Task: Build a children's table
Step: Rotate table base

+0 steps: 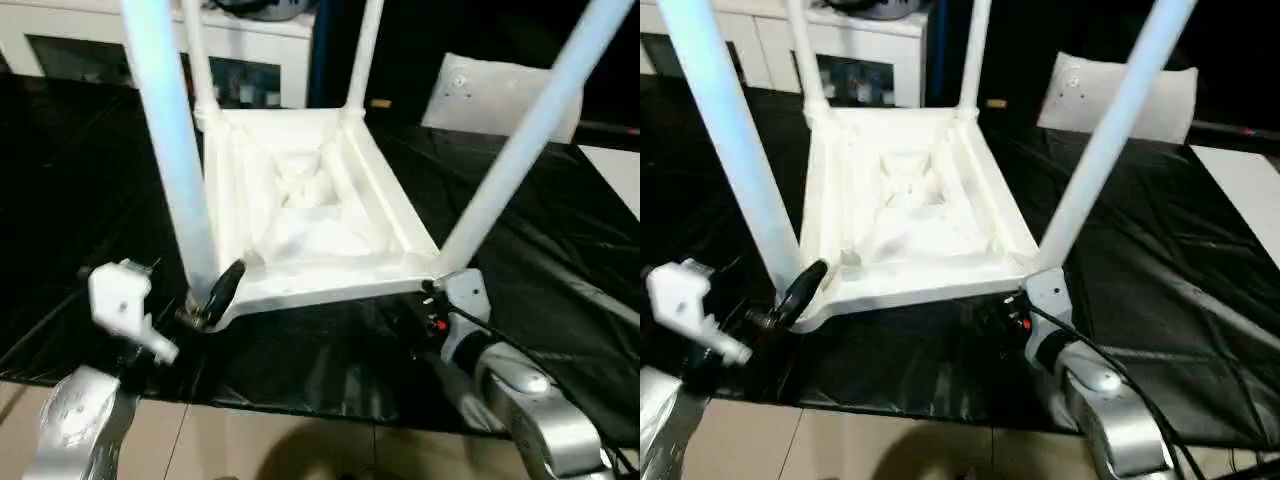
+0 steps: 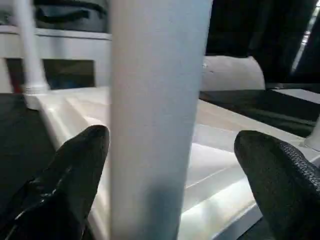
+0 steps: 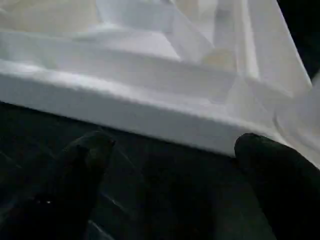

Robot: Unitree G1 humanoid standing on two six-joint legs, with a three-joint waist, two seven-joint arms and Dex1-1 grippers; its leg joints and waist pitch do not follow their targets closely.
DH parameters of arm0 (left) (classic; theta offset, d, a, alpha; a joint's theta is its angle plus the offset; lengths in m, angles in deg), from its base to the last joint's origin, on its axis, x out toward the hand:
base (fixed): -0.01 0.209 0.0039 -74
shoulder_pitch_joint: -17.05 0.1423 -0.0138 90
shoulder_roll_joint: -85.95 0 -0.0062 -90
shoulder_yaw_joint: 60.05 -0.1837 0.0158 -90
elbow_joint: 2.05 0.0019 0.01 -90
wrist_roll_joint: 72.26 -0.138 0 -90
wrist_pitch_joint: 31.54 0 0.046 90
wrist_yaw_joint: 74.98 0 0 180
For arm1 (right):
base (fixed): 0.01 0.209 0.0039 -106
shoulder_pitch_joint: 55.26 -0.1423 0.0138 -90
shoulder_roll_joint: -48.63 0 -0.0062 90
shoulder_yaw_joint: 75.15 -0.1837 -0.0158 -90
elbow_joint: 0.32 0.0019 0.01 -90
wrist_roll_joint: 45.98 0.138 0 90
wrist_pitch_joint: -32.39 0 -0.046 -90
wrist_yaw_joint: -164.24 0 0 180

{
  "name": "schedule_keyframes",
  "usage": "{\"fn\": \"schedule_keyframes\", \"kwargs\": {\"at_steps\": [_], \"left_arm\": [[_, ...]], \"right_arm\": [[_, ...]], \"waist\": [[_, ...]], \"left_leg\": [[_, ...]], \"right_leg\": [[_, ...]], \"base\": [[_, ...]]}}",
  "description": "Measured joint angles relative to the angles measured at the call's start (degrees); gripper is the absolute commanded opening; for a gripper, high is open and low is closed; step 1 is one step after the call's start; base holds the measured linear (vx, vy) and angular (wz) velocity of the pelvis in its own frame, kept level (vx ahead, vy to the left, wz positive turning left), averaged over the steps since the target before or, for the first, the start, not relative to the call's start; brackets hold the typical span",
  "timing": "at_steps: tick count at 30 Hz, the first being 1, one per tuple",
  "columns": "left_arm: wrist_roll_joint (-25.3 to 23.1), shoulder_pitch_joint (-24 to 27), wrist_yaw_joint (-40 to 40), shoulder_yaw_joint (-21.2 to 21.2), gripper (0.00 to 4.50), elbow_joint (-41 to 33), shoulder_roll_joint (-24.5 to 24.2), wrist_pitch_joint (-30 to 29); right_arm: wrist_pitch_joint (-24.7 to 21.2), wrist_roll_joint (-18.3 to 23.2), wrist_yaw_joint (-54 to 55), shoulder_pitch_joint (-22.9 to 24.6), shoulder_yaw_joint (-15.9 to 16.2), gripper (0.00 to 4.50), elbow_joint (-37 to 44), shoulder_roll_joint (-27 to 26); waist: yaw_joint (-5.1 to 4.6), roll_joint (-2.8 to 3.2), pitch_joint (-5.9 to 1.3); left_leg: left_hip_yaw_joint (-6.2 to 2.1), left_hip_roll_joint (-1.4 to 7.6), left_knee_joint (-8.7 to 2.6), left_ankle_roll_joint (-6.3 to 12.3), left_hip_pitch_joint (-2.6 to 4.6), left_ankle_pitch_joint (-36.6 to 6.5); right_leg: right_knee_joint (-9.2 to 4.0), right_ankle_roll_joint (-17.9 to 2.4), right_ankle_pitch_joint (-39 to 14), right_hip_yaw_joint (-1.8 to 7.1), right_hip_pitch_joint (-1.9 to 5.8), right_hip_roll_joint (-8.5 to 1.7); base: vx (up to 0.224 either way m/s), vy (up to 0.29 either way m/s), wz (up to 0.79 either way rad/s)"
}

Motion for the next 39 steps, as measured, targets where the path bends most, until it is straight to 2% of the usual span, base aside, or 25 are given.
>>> {"fn": "schedule_keyframes", "kwargs": {"at_steps": [3,6,10,16,19,26,31,39], "left_arm": [[0.58,-5.07,1.0,-0.14,4.41,4.29,-0.08,-0.46],[4.0,-7.79,3.85,-1.33,4.41,4.91,-0.36,-3.11],[9.49,-7.62,8.63,-3.03,4.41,1.84,-1.75,-8.82],[15.82,-5.0,13.25,-9.41,4.41,-5.93,-4.49,-17.15],[17.1,-5.02,13.96,-11.76,4.41,-7.32,-4.49,-19.19],[15.52,-10.32,14.46,-16.5,4.41,-5.43,-1.35,-21.22],[10.44,-18.06,13.72,-20.85,4.41,1.73,4.25,-17.52],[5.0,-23.4,10.2,-23.2,4.41,7.87,8.39,-12.92]], "right_arm": [[-0.49,-1.18,0.42,-3.32,0.85,4.5,-4.55,-0.78],[-0.37,-2.5,1.25,-6.8,1.86,4.5,-8.98,-1.91],[0.55,-3.65,1.89,-10.07,1.89,4.5,-14.96,-3.82],[3.33,-4.24,3.19,-15.05,0.35,4.5,-22.38,-6.1],[3.98,-4.39,3.13,-16.01,0.36,4.5,-23.46,-6.75],[6.46,-5.6,3.09,-19.19,0.57,4.5,-27.95,-9.83],[8.52,-6.14,3.71,-20.99,0.64,4.5,-30.33,-10.29],[9.91,-6.31,3.72,-20.67,-0.71,4.5,-30.07,-9.41]], "waist": [[-0.07,0.02,0.04],[0.06,0.04,0.05],[0.11,0.16,0.1],[-1.3,0.14,0.13],[-1.46,0.13,0.13],[-1.25,0.09,0.19],[-1.02,0.13,0.22],[-0.67,0.49,0.39]], "left_leg": [[0.02,0.03,0.0,-0.06,-0.01,0.15],[0.06,0.09,0.0,-0.18,-0.01,0.25],[0.33,0.22,0.0,-0.17,-0.18,0.25],[0.57,0.37,-0.11,-0.16,-0.14,0.24],[0.59,0.53,-0.2,-0.32,-0.14,0.34],[0.64,1.02,-0.24,-0.8,-0.23,0.67],[0.7,1.22,-0.24,-0.93,-0.23,0.79],[0.76,1.28,-0.32,-0.97,-0.23,0.82]], "right_leg": [[0.04,-0.15,0.21,0.0,-0.06,0.02],[0.13,-0.47,0.41,-0.01,-0.09,0.04],[0.1,-0.49,0.4,-0.02,-0.21,0.05],[0.12,-0.55,0.38,0.0,-0.35,0.1],[0.23,-0.65,0.4,0.01,-0.49,0.24],[0.26,-1.07,0.63,0.01,-0.71,0.73],[0.26,-1.27,0.76,0.01,-0.75,0.93],[0.22,-1.3,0.77,0.01,-0.77,0.98]], "base": [[0.0,0.0,0.0],[0.0,0.0,0.0],[0.0,0.0,0.0],[0.0,0.0,0.0],[0.0,0.0,0.0],[0.0,0.0,0.0],[0.0,0.0,0.0],[0.0,0.0,0.0]]}}
